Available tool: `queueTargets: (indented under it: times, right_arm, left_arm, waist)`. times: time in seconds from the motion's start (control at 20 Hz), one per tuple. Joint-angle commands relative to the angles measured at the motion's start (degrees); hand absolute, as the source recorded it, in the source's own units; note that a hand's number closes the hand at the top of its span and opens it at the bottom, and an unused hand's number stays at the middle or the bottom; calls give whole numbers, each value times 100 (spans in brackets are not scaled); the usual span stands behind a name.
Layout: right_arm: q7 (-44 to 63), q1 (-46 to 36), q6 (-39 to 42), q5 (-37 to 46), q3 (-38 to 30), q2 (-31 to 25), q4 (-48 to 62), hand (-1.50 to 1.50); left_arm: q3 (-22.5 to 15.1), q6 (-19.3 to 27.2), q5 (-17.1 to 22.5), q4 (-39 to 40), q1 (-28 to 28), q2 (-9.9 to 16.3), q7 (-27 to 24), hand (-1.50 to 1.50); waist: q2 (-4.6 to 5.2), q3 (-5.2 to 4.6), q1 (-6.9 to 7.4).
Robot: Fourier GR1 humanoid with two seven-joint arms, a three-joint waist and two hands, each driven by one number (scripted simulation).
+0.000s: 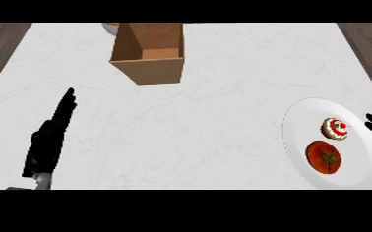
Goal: Pick the tomato from the plate and place it in the cardboard box
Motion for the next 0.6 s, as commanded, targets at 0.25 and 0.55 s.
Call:
queueTargets:
  times: [0.25,0.55]
  right_arm:
    - [1046,33,134,1215,421,819,-300,-150]
    - [1296,-395,240,1935,688,1318,63,-150]
  left_arm:
    - [149,-195,-226,-245,-76,-159,307,0]
    - [224,-346,-436,270,-314,-479,92,0]
  waist:
    - [13,13,78]
    - [22,13,81]
